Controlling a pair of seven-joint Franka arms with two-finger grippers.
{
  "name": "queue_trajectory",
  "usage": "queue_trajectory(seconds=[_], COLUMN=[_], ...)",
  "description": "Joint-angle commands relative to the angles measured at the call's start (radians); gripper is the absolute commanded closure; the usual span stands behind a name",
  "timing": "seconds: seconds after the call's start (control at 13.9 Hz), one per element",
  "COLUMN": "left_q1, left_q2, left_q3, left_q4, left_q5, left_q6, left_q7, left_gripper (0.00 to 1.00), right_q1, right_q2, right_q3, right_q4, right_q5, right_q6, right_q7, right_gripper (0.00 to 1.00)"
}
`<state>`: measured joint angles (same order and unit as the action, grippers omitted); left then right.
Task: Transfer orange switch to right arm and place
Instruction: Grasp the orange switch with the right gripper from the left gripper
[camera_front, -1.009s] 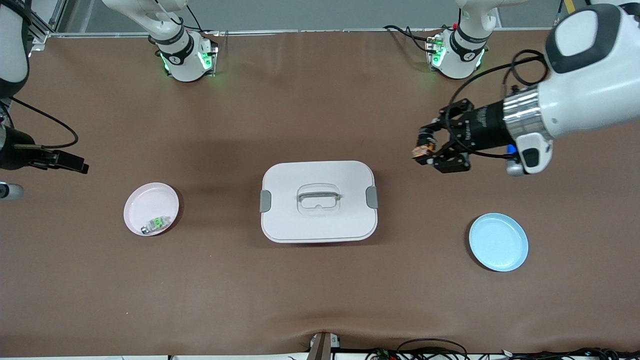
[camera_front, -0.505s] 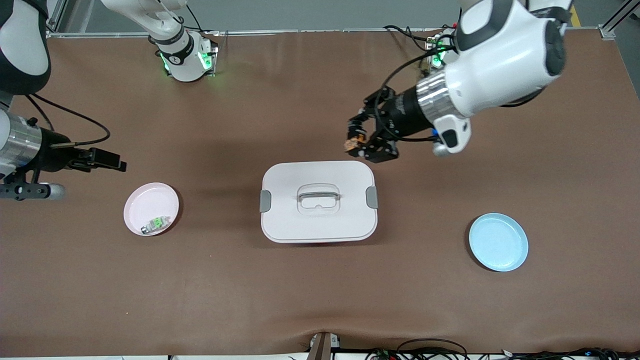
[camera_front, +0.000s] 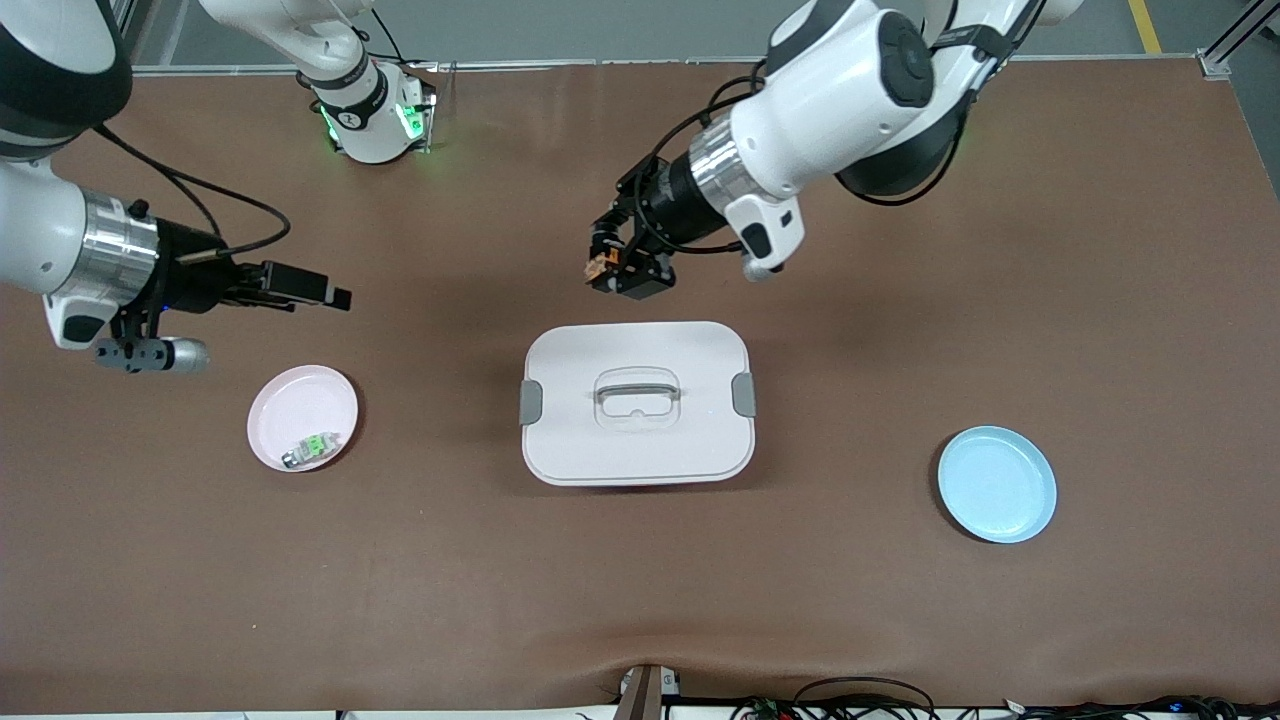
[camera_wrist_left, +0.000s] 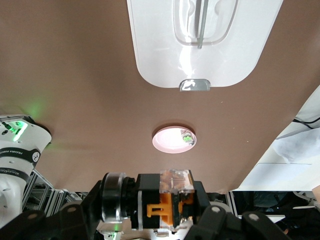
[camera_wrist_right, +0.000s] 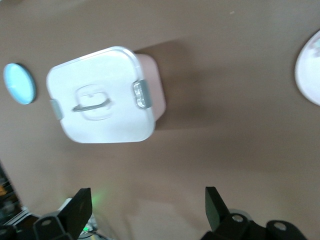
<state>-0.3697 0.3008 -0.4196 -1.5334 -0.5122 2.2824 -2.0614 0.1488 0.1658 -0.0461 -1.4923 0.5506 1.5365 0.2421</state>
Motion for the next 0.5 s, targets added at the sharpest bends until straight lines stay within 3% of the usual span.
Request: queue_trajectory(seconds=[0.0, 0.22, 0.36, 0.43], left_q1=[-0.052, -0.103, -0.127, -0.130], left_q2=[0.027, 0.053, 0.055, 0.055], left_q3=[0.005, 0.007, 0.010, 0.010], left_q4=[0.024, 0.024, 0.029, 0.032], left_q5=[0.072, 0.103, 0.104, 0.104], left_q6=[0.028, 0.080, 0.089, 0.089], left_q7=[-0.069, -0.108, -0.129, -0.132], left_gripper=[0.56, 0.56, 0.56, 0.56], right_q1=[0.014, 0.081, 0.095, 0.107], right_q2=[-0.084, -0.176, -0.228, -0.248], right_q3=[-0.006, -0.006, -0.006, -0.006], right_q4=[-0.112, -0.256, -0.354, -0.386], right_q5=[0.101, 0.127, 0.240, 0.253], right_q6=[0.049, 0.172, 0.244, 0.270], right_q7=[0.010, 0.002, -0.048, -0.072], right_gripper=[0.00, 0.00, 0.00, 0.00])
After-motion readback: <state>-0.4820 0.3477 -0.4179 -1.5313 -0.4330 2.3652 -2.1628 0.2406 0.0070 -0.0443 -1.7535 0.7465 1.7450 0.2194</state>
